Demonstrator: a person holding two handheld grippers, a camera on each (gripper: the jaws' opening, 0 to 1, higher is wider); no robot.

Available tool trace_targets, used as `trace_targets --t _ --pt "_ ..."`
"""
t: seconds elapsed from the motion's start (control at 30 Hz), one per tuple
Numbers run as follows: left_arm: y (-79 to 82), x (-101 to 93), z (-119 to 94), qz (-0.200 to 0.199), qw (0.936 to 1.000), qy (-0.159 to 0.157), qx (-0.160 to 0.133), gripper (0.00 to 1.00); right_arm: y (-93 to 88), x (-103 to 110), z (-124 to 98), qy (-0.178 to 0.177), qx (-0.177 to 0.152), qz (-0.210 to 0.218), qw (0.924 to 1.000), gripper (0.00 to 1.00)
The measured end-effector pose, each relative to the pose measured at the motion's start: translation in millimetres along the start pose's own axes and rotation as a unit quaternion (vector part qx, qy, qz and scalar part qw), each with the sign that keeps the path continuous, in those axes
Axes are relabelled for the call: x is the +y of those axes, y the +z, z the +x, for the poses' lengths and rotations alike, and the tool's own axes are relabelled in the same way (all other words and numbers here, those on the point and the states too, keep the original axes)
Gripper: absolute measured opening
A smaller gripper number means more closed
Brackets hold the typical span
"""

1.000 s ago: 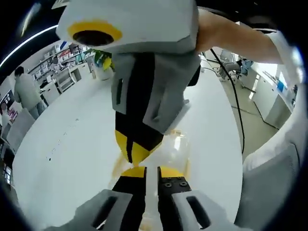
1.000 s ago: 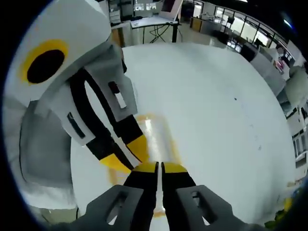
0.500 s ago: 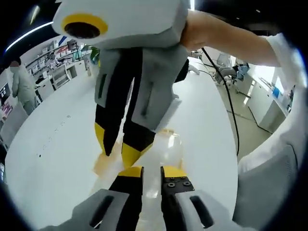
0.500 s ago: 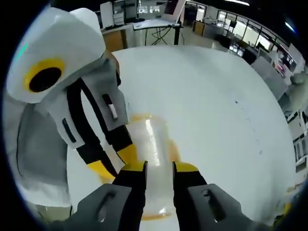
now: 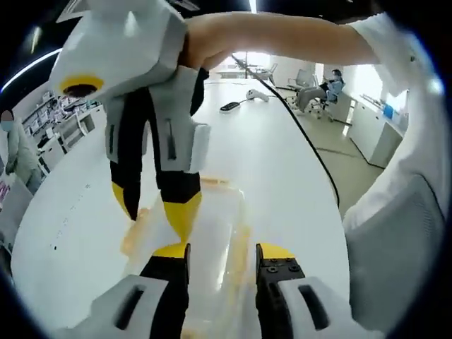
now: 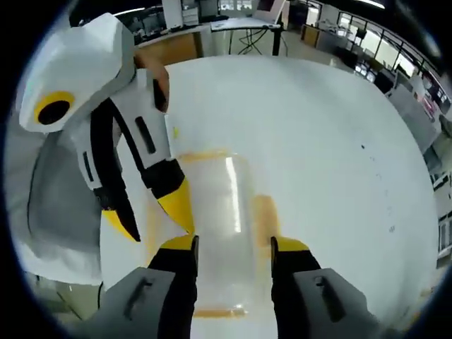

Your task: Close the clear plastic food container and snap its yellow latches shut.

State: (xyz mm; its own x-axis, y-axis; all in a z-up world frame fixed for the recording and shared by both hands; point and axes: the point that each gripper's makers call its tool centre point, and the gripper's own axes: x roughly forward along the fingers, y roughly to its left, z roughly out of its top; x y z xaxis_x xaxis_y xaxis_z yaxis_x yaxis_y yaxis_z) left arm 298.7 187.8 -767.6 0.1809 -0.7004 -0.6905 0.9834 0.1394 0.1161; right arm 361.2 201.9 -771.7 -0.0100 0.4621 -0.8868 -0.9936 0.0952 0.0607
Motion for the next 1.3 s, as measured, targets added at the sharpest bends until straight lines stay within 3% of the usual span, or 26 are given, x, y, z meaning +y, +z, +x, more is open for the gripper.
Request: trace_targets --t 0.13,0.23,0.37,0.6,0.77,0.83,1.0,1.3 --pt "-2.0 -2.1 1.0 0.028 0.9995 0.006 0.009 0.35 -1.1 7.6 6.4 0.029 0.016 -0.009 0.9994 0.48" --pt "-2.1 -1.8 0.9 0.033 0.9993 0.009 0.011 0.34 4.0 7.7 6.9 0.033 0.015 -0.013 0.9993 0.45" --pt "-4.3 0.3 2.3 0.082 0.9961 0.024 0.023 0.32 2.7 7.8 7.6 0.047 0.036 -0.022 0.9980 0.44" --pt "-4.0 2.9 3.3 0.086 0.9952 0.035 0.030 0.28 0.5 8.3 10.0 0.066 0.068 -0.027 0.9951 0.44" --pt "-6.6 1.5 5.1 0.120 0.9903 0.047 0.051 0.28 -0.8 10.0 11.8 0.073 0.083 -0.023 0.9937 0.44" --pt "-6.6 2.2 5.4 0.105 0.9915 0.055 0.054 0.28 -1.2 11.3 11.9 0.074 0.086 -0.022 0.9933 0.43" --pt "-6.7 1.8 6.4 0.116 0.9885 0.068 0.070 0.27 -2.4 12.7 11.0 0.076 0.088 -0.025 0.9930 0.43" --pt "-6.3 2.3 5.4 0.117 0.9886 0.075 0.058 0.26 -3.6 9.2 10.2 0.091 0.076 -0.021 0.9928 0.43"
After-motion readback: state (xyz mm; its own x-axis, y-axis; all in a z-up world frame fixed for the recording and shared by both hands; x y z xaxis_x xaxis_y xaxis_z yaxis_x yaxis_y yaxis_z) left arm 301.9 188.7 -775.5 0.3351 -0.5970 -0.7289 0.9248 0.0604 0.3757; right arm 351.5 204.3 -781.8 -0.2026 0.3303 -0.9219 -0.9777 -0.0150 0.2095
